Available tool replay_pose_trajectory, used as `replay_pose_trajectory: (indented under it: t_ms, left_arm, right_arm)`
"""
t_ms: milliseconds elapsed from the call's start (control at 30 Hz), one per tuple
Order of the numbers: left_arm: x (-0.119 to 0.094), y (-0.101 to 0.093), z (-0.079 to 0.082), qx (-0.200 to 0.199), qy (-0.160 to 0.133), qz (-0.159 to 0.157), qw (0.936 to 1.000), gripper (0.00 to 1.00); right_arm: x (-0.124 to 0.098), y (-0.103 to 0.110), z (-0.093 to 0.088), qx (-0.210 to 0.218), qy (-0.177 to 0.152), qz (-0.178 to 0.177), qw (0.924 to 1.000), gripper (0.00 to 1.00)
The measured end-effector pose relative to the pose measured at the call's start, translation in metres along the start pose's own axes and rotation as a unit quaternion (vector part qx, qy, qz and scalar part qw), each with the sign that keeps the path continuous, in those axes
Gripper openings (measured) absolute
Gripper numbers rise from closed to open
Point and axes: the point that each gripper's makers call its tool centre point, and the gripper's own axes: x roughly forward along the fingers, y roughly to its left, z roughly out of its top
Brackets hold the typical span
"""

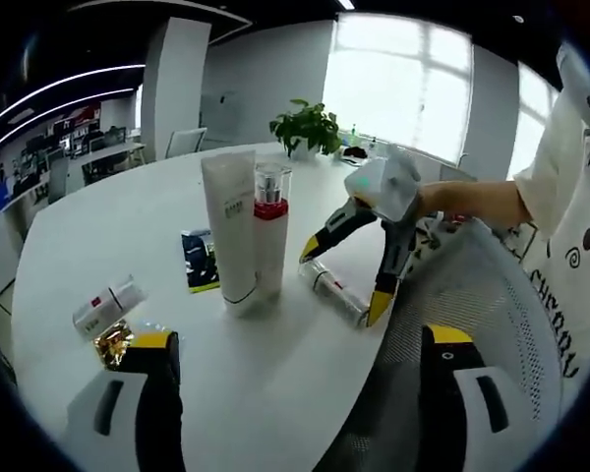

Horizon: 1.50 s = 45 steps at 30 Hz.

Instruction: Arrange the skincare products in the storage area until every visible bottle or jar stands upright without overlapping.

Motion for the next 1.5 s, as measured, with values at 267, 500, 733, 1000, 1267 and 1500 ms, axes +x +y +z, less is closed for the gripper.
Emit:
replay_pose_trajectory:
  t_ms: [267,500,733,1000,1267,1500]
  left_arm:
    - [0.009,0.000,-0.006,-0.029,0.012,-0.022,0.9993,0.88]
    - [0.023,-0.002,-0.011,-0.029,0.026,-0.040,0.9984,0.85]
    - [0.033,-0.006,-0.019,-0.036,0.048,-0.048,0.9971,0.82]
    - [0.040,-0.006,-0.029,-0.061,0.079,-0.051,0.9937,0.61]
    - [0.048,0.004,-0.042,-0.053,0.129,-0.050,0.9889,0.36]
    - [0.057,0.004,-0.046,-0.080,0.142,-0.059,0.9849,0.37]
  right_arm:
    - [0.011,0.015,0.013,-0.025,0.003,0.014,0.9996,0.87]
    - [0.020,0.028,0.026,-0.044,-0.001,0.032,0.9985,0.87]
    - [0.028,0.034,0.038,-0.051,-0.006,0.036,0.9980,0.87]
    - [0.040,0.045,0.054,-0.075,-0.011,0.043,0.9961,0.87]
    - [0.049,0.047,0.066,-0.082,-0.018,0.049,0.9953,0.87]
    - [0.056,0.050,0.076,-0.082,-0.025,0.049,0.9951,0.87]
